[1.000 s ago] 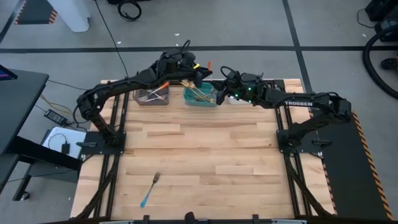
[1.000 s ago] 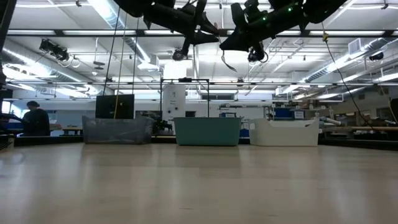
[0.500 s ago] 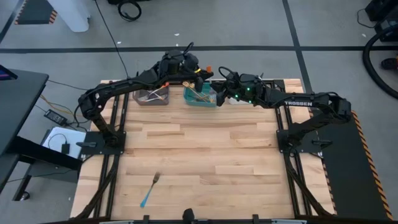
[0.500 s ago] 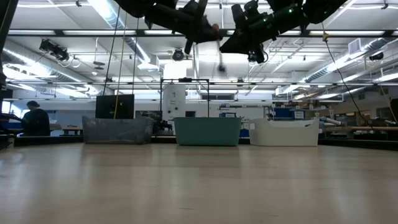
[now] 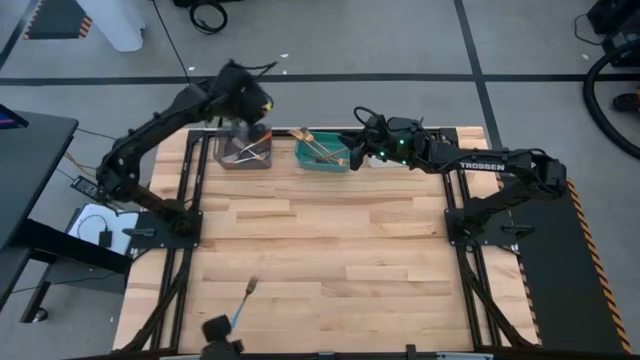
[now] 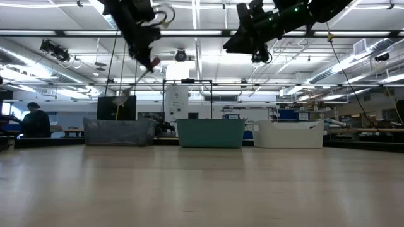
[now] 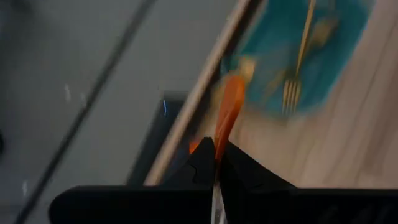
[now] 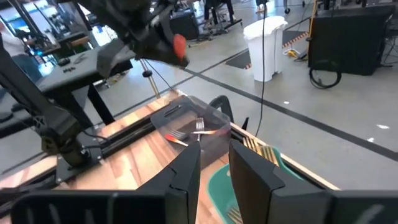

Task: Sort silverware by color (type)
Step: Put the orange fork into the black bin, then put the blue fork into the white bin

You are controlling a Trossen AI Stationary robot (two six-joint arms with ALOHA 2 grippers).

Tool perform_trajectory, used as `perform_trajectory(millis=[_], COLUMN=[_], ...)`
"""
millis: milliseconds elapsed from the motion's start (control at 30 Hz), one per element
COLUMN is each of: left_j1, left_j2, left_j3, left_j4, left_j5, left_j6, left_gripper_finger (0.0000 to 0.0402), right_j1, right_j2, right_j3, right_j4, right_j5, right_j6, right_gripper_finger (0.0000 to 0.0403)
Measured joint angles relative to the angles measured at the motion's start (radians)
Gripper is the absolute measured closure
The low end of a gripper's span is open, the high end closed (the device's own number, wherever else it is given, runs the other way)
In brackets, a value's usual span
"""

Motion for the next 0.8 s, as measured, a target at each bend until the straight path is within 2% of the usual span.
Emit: perform_trajectory(millis=[67, 233, 367, 433, 500, 700, 800], left_j1=[0.040, 0.082, 0.089, 0.089, 0.089, 0.075, 0.057], left_j2=[0.014, 0.084, 0.155, 0.184, 0.198, 0.199, 0.192], left_j3=[-0.002, -0.040, -0.049, -0.051, -0.050, -0.044, -0.028], left_j4=[-0.084, -0.058, -0.099, -0.123, -0.126, -0.139, -0.204], left_j5=[-0.003, -0.002, -0.112, -0.188, -0.222, -0.224, -0.224], left_j6=[0.028, 0.032, 0.061, 0.081, 0.086, 0.060, -0.025], left_gripper_finger=[0.0386, 0.0386, 0.0379, 0.0368, 0.0353, 0.0306, 0.0294], right_j1=[0.000, -0.002, -0.002, -0.002, -0.002, -0.002, -0.005], right_j2=[0.000, 0.000, 0.000, 0.000, 0.000, 0.000, 0.000], right_j3=[0.000, 0.000, 0.000, 0.000, 0.000, 0.000, 0.000], right_j4=[-0.006, -0.008, -0.021, -0.031, -0.044, -0.061, -0.075], right_j5=[0.001, 0.002, 0.003, 0.003, 0.003, 0.007, 0.009], right_j6=[-0.003, -0.007, -0.007, -0.007, -0.007, -0.007, -0.007], right_gripper_finger=[0.0311, 0.0312, 0.0311, 0.0312, 0.0311, 0.0311, 0.0312])
